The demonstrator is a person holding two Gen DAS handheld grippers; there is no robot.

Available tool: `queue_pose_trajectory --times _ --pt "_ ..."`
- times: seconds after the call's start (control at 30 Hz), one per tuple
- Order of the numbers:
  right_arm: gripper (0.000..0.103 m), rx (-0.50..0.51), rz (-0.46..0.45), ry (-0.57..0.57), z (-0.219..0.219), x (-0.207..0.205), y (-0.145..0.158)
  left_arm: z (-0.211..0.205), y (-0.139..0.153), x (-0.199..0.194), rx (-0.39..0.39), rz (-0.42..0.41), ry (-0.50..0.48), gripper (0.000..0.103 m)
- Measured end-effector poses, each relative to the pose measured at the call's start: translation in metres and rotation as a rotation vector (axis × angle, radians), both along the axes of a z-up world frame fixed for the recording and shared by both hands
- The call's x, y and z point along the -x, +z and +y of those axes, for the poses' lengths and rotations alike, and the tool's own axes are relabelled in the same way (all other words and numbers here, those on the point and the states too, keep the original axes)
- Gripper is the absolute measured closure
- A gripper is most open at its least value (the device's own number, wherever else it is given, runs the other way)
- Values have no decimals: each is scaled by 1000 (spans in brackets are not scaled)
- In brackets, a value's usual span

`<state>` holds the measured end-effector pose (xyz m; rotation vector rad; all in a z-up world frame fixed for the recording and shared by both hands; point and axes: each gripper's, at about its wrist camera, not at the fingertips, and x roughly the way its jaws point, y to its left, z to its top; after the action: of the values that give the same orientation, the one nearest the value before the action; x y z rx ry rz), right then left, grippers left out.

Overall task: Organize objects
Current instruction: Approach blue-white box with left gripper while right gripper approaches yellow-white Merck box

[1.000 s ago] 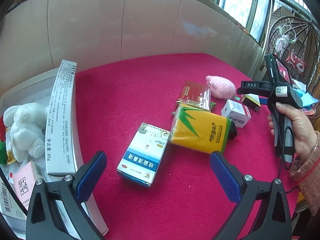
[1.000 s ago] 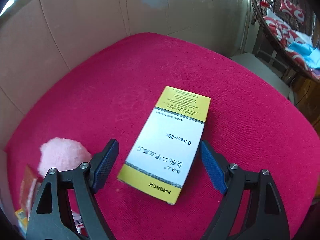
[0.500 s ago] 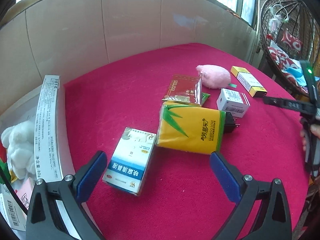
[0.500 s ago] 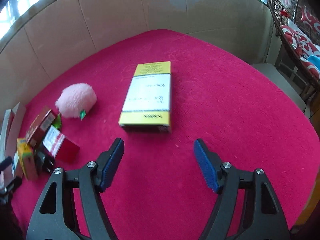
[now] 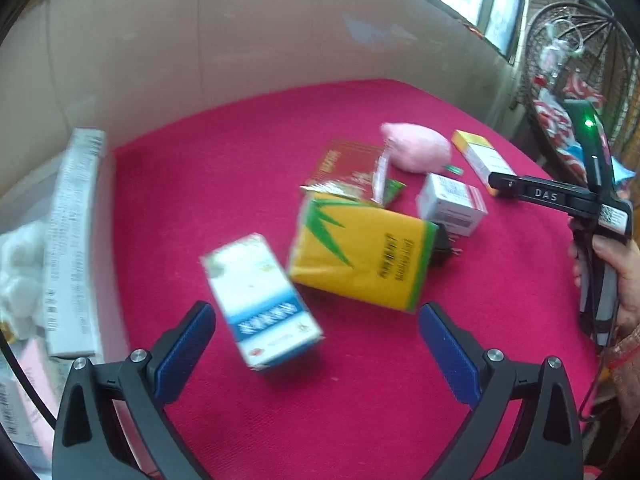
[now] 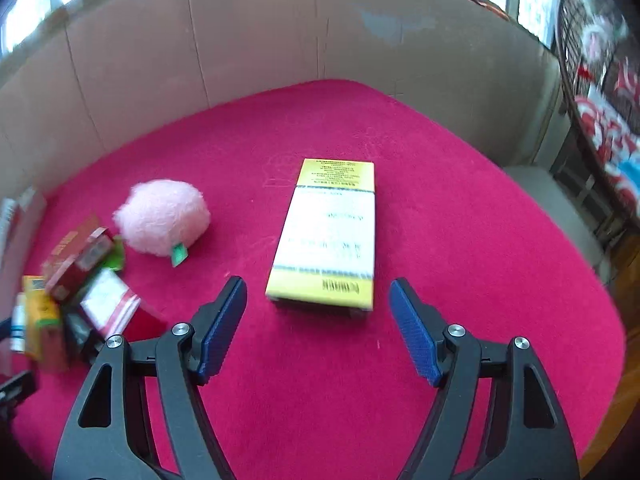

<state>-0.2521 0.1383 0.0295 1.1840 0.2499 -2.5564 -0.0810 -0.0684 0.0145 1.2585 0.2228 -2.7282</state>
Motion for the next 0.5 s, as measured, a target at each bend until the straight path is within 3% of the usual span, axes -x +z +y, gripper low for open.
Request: queue_pose_trajectory --times 0.07,0.33,0.5 --pt "28 -18 -8 -20 -6 11 -5 -4 -1 1 53 -13 32 1" --pt "28 -4 -28 -57 -5 27 -10 1 -12 11 90 -81 50 5" --pt "30 -15 -22 -56 -6 26 -13 1 -12 20 117 -84 150 22"
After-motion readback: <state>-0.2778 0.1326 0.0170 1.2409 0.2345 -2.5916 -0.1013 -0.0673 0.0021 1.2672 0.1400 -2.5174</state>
